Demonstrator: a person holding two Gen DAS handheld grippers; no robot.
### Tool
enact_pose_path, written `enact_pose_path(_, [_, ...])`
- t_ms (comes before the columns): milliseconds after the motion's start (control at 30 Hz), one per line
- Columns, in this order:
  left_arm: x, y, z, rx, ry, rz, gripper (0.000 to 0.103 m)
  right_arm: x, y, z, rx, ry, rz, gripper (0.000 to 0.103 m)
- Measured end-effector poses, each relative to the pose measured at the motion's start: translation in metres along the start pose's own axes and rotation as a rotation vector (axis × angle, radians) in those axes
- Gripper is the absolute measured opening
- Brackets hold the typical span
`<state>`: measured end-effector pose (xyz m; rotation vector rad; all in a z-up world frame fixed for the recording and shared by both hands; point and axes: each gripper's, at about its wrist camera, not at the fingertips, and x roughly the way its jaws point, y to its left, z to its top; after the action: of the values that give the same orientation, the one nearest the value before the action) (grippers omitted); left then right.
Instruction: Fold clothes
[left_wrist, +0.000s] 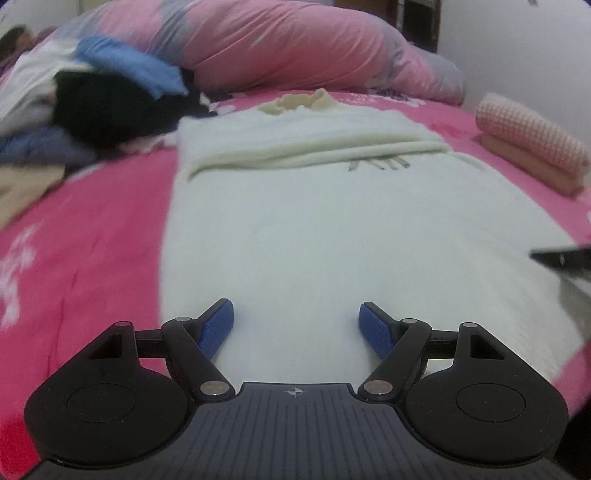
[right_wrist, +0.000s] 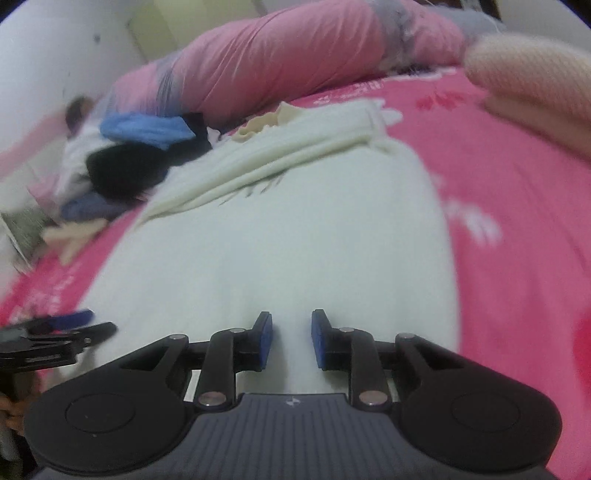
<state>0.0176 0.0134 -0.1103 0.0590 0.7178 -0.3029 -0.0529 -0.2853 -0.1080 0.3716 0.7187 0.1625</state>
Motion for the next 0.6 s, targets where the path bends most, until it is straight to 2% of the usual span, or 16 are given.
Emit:
enact_pose_path(100, [-0.017, 0.002, -0.018, -0.02, -0.027, 0.003, 0.076, -0.023, 0.005, -0.018, -0.004, -0.021, -0.007, 0.024])
enact_pose_path(267, [-0.034, -0.005, -0.038, 0.003, -0.066, 0.034, 0.076, -0.042, 0.012, -0.04, -0.005, -0.024, -0.027, 0.026])
enact_pose_path(400, [-0.04, -0.008, -0.042, 0.005, -0.072, 0.047, 0.076, -0.047, 0.014, -0.049, -0.001, -0.04, -0.039, 0.026])
enact_pose_path(600, [-0.044, -0.007, -0.045, -0.012, -0.075, 0.044, 0.076, -0.049, 0.027, -0.056, -0.068, -0.057, -0.093, 0.028])
